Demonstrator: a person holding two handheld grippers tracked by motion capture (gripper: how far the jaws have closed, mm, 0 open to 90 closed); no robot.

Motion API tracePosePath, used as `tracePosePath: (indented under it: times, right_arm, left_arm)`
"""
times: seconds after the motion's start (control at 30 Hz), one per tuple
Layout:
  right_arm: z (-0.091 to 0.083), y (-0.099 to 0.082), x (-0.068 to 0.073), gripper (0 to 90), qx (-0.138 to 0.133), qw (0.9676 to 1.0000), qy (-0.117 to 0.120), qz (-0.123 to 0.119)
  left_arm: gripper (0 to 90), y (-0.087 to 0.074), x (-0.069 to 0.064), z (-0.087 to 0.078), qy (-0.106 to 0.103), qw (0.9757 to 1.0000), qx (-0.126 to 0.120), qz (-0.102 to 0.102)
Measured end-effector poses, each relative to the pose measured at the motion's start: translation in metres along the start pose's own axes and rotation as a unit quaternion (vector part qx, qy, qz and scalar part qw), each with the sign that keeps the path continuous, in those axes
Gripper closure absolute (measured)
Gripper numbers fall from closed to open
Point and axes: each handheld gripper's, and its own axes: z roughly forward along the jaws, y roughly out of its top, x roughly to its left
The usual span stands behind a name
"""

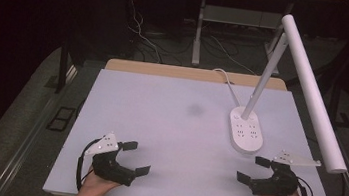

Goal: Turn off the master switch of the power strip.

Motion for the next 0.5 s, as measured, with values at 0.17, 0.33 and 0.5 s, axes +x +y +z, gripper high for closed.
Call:
tracePosePath:
  times: [0.17,0.33,0.5]
  right_arm:
    - [0.0007,0.0023,0.0011,0.3,0.009,1.0000,-0.003,0.002]
    - [0.0030,0.0031,0.0025,0.3,0.016,0.9998,-0.008,-0.006]
    - [0.0044,0.0049,0.0027,0.3,0.028,0.9994,-0.014,-0.015]
  left_arm:
    - [4.0,-0.0005,0.0004,0.0001,0.000,1.0000,0.000,-0.002]
    - [4.1,-0.0009,0.0010,-0.0003,0.001,1.0000,0.001,-0.002]
    - [4.3,-0.0011,0.0010,-0.0004,0.001,1.0000,0.002,-0.003]
